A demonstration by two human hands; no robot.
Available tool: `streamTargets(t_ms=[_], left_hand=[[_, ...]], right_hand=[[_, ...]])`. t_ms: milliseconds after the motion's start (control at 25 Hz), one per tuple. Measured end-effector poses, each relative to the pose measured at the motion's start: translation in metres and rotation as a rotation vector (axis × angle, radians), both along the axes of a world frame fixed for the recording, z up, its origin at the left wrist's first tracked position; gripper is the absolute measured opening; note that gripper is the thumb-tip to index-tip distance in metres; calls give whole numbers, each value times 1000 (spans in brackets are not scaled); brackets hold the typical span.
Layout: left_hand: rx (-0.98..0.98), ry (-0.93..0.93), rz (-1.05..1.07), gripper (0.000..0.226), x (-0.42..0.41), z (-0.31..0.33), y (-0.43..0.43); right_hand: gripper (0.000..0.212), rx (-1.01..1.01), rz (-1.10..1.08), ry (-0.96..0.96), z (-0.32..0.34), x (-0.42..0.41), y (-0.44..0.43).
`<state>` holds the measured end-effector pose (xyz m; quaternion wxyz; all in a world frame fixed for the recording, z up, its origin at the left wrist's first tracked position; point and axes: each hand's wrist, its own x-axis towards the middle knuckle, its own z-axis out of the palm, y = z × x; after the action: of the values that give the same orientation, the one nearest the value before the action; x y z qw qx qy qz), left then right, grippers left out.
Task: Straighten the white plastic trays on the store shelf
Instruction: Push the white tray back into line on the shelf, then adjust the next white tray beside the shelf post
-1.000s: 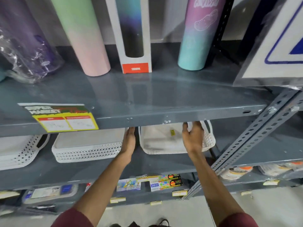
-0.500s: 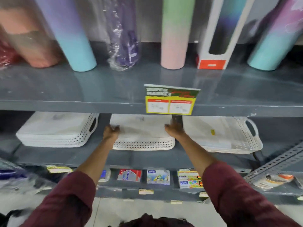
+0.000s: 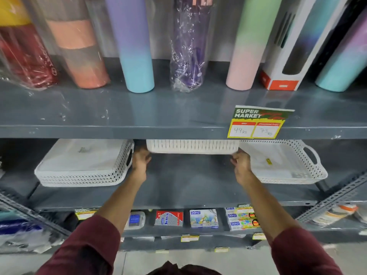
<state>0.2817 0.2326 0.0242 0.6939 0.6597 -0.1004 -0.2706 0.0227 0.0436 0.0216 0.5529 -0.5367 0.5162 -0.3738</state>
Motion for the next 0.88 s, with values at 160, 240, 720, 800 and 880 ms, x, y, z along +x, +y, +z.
streamTargets(t_ms=[160,240,720,800,880], left_hand=[[8,290,-55,82,9,-25,10],[71,389,-95,88,6,-31,9],[146,-177,-2,59,92,8,81],[226,-262,91,44,134,16,113],[318,-314,203,37,178,15,142]], right_hand=[[57,368,73,-176,-11,-16,-9],[71,466,145,-136,-17,-18,-7],[24,-489,362,233,47,102,109],[25,-355,464,148,49,155,137],[16,-200,545,105,41,210,165]])
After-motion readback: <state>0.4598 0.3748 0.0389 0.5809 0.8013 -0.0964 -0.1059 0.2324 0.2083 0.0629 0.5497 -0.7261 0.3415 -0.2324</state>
